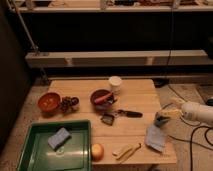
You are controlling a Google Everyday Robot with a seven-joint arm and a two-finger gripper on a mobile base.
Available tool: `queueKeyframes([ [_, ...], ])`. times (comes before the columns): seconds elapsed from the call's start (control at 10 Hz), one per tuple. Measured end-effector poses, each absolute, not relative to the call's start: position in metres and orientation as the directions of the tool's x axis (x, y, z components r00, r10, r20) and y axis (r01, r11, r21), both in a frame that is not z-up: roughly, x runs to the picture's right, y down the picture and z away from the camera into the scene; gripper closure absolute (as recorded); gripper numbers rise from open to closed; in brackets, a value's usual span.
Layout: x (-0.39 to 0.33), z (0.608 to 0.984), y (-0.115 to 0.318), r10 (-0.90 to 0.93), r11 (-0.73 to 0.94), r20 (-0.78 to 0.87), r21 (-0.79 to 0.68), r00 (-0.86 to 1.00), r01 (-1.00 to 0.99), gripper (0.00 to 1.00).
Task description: Wipe red bowl with sponge
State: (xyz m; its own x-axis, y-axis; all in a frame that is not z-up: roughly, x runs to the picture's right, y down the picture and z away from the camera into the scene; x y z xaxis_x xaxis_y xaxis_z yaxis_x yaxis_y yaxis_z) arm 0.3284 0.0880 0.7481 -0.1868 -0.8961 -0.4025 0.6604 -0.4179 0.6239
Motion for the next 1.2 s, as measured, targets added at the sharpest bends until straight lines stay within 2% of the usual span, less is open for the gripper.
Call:
queueKeyframes([
  [0.3,0.270,0.716,0.077,-0.832,-0.551,-0.474,0.639,-0.290,0.536,0.20],
  [0.6,0.192,0.689,0.089,-0.753,-0.657,-0.539,0.651,-0.377,0.380,0.20],
  [1.0,0.096,0.659,0.139,-0.599,-0.763,-0.635,0.638,-0.488,0.106,0.20],
  [1.2,0.042,0.640,0.183,-0.465,-0.800,-0.696,0.595,-0.548,-0.077,0.20],
])
